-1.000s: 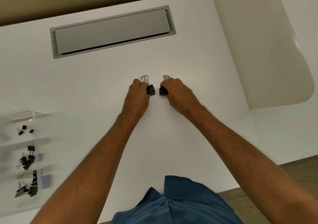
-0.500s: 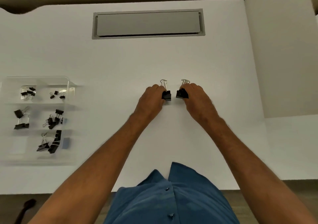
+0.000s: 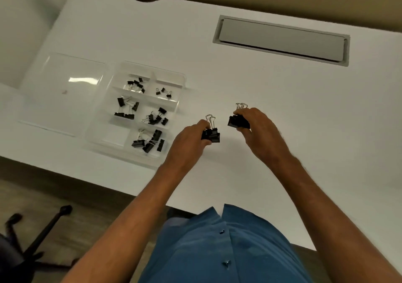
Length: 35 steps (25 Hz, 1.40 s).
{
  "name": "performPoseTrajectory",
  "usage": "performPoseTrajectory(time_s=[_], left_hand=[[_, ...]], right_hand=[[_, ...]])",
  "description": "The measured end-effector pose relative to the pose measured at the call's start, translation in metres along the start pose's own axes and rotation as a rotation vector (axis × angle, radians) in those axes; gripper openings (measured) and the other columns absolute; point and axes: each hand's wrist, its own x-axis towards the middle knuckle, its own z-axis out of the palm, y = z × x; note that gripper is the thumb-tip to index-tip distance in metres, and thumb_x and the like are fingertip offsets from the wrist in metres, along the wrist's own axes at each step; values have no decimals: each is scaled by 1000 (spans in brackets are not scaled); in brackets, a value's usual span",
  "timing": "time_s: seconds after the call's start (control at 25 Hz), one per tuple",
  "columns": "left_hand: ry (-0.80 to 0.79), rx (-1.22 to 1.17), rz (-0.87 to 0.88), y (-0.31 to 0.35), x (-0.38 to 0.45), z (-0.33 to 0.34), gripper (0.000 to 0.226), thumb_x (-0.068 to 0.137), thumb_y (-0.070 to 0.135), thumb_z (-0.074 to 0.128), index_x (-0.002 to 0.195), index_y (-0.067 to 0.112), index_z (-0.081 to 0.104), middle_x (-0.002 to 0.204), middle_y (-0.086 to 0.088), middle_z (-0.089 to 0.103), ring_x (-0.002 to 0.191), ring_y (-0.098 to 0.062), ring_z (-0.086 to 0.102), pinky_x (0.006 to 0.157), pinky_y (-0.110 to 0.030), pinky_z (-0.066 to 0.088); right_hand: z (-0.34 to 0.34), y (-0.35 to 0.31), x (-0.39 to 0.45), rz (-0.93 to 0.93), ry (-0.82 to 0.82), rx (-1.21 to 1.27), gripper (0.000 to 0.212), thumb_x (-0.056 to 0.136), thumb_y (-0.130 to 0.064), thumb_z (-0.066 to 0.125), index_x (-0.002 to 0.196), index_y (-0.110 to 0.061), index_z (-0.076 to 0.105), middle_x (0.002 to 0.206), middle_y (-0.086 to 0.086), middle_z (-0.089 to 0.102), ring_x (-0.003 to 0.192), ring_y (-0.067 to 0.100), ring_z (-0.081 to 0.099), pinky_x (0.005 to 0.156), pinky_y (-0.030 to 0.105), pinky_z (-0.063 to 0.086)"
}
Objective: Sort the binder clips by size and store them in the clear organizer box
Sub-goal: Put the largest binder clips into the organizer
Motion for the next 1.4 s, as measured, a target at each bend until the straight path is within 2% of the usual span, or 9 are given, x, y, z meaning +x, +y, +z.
performPoseTrajectory(time_s=[0.32, 0.56, 0.68, 0.8, 0.96, 1.12, 1.28, 1.4], left_hand=[[219, 7, -104, -150, -53, -132, 36, 91, 17, 70, 124, 24, 58, 113, 4, 63, 106, -10, 53, 90, -22, 45], [207, 236, -139, -222, -65, -175, 36, 88, 20, 73, 123, 20, 62, 107, 1, 66, 97, -20, 55, 84, -36, 48], [127, 278, -145, -235, -57, -179, 37, 88, 23, 74, 122, 21, 62, 108, 0, 67, 98, -21, 55, 82, -35, 49], [42, 278, -150, -242, -51, -179, 38, 89, 26, 73, 124, 21, 61, 110, -1, 67, 101, -20, 55, 83, -37, 52], [7, 207, -139, -245, -50, -179, 39, 91, 20, 71, 128, 21, 60, 118, -2, 64, 108, -20, 52, 89, -38, 52], [13, 102, -118, -251, -48, -180, 43, 88, 18, 74, 129, 20, 60, 120, -1, 55, 110, -16, 49, 91, -31, 51], [85, 53, -149, -257, -50, -179, 38, 91, 18, 71, 128, 20, 61, 120, 0, 50, 112, -12, 45, 88, -21, 44], [141, 16, -180, -261, -51, -176, 34, 93, 15, 67, 127, 18, 62, 120, -1, 50, 112, -12, 44, 87, -16, 38]], right_hand=[[103, -164, 54, -175, -143, 79, 33, 97, -17, 64, 128, -25, 57, 118, -6, 61, 107, 14, 55, 91, 28, 46], [163, -236, 87, -304, -294, 14, 49, 92, -4, 67, 136, -21, 54, 126, 3, 60, 115, 21, 53, 94, 36, 49], [186, -248, 92, -345, -361, -60, 57, 88, 0, 70, 137, -21, 52, 125, 3, 60, 114, 20, 54, 88, 37, 52], [205, -249, 94, -437, -394, -129, 52, 87, 3, 67, 130, -23, 54, 113, -1, 60, 102, 14, 52, 78, 32, 52], [222, -242, 98, -516, -462, -203, 48, 85, 5, 66, 126, -18, 55, 107, 2, 58, 96, 17, 53, 71, 36, 55], [230, -239, 104, -559, -500, -233, 48, 80, 11, 66, 121, -12, 58, 105, 6, 56, 90, 21, 54, 61, 37, 55], [230, -242, 107, -569, -522, -247, 57, 83, 1, 65, 136, -15, 53, 114, 7, 53, 99, 21, 50, 68, 33, 51], [233, -245, 109, -578, -509, -283, 52, 88, -6, 65, 138, -16, 52, 114, 7, 58, 103, 23, 52, 75, 31, 46]])
